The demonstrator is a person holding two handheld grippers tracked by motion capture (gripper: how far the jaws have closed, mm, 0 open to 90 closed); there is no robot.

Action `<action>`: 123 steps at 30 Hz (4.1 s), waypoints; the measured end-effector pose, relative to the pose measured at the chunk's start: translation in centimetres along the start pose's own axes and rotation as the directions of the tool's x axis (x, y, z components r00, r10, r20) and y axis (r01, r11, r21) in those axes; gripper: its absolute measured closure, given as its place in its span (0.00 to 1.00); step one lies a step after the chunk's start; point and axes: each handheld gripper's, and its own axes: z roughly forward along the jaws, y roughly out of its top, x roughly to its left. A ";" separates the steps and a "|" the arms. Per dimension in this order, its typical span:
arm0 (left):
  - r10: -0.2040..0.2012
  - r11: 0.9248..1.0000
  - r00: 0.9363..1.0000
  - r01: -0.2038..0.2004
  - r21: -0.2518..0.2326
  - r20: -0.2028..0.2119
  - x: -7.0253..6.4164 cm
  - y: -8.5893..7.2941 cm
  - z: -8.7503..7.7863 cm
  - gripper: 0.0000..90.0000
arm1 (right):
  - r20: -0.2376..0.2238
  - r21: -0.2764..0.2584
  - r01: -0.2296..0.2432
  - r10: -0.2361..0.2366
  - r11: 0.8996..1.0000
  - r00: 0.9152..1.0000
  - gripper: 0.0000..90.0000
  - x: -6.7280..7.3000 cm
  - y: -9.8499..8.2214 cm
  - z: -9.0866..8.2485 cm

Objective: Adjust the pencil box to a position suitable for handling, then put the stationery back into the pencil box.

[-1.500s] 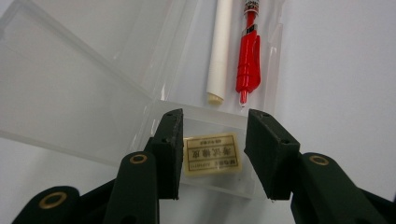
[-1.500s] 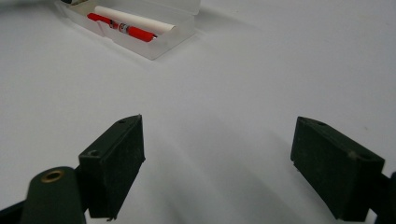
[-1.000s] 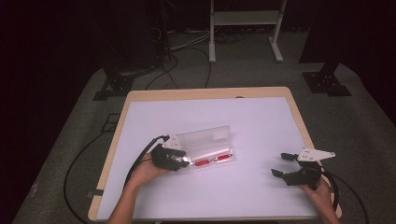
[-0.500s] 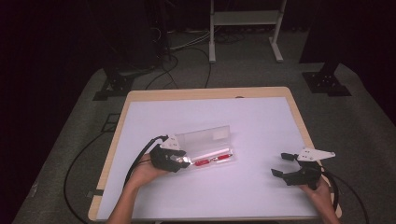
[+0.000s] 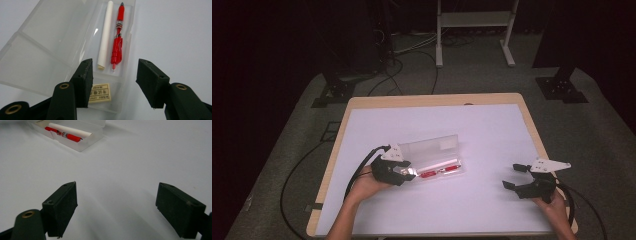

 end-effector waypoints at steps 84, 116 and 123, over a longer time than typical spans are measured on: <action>-0.140 0.988 0.986 0.132 -0.083 -0.089 -1.2 -5.9 -4.9 0.28 | 0.008 0.013 -0.013 0.013 1.000 1.000 0.18 -0.1 0.1 0.2; -0.183 0.981 0.974 0.172 -0.094 -0.136 -1.7 -8.0 -6.5 0.21 | 0.008 0.018 -0.011 0.010 1.000 1.000 0.18 -0.1 0.1 0.2; -0.187 0.980 0.972 0.175 -0.095 -0.145 -1.9 -8.6 -6.6 0.21 | 0.008 0.017 -0.013 0.013 1.000 1.000 0.18 -0.1 0.1 0.2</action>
